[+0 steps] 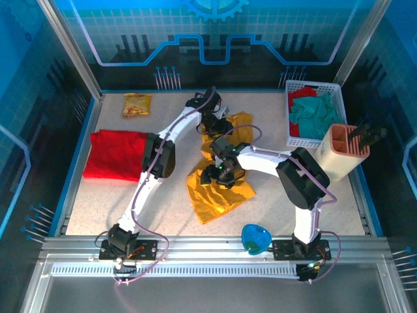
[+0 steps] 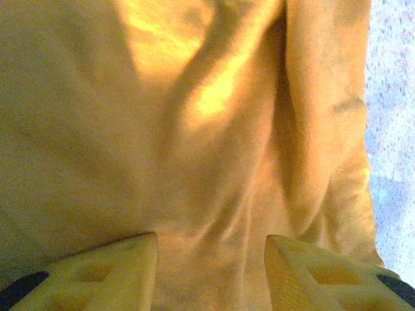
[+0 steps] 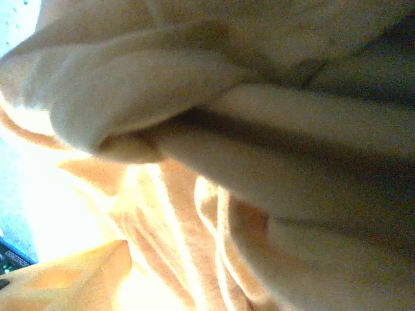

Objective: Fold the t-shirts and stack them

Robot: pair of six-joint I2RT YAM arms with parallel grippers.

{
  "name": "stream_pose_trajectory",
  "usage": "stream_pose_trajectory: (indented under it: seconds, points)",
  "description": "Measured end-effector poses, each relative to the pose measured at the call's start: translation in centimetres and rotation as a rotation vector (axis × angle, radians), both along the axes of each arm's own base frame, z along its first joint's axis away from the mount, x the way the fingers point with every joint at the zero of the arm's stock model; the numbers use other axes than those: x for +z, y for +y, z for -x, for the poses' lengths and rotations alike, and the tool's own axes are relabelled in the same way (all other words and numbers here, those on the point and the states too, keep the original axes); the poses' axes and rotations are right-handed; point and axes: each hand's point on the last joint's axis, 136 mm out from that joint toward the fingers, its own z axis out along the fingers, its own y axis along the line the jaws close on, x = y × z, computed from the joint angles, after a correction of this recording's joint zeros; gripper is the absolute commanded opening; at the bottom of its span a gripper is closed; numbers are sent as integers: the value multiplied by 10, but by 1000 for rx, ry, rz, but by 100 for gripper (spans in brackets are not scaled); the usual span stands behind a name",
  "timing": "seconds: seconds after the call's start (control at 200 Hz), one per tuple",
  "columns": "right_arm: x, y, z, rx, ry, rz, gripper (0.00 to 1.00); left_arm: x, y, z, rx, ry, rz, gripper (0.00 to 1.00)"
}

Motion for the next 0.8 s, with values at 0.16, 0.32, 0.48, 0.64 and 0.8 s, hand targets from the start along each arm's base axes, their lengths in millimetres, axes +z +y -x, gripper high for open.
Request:
stream_pose_trajectory:
  seconds: [0.16, 0.32, 0.48, 0.64, 0.8]
  points:
    - [22, -21, 0, -30, -42, 23, 73, 2, -4, 22, -61, 22, -1, 53]
    - [68, -50, -34, -97, -152, 9, 74, 31, 6, 39, -57, 31, 19, 54]
    - [105, -69, -85, -120, -303, 68, 74, 93, 40, 37, 14, -60, 54, 55]
    - [106, -68, -136, -89, -403, 160, 75, 141, 83, 54, 125, -153, 62, 55]
    - [53, -68, -171, -31, -373, 303, 74, 131, 105, 108, 176, -127, 44, 55]
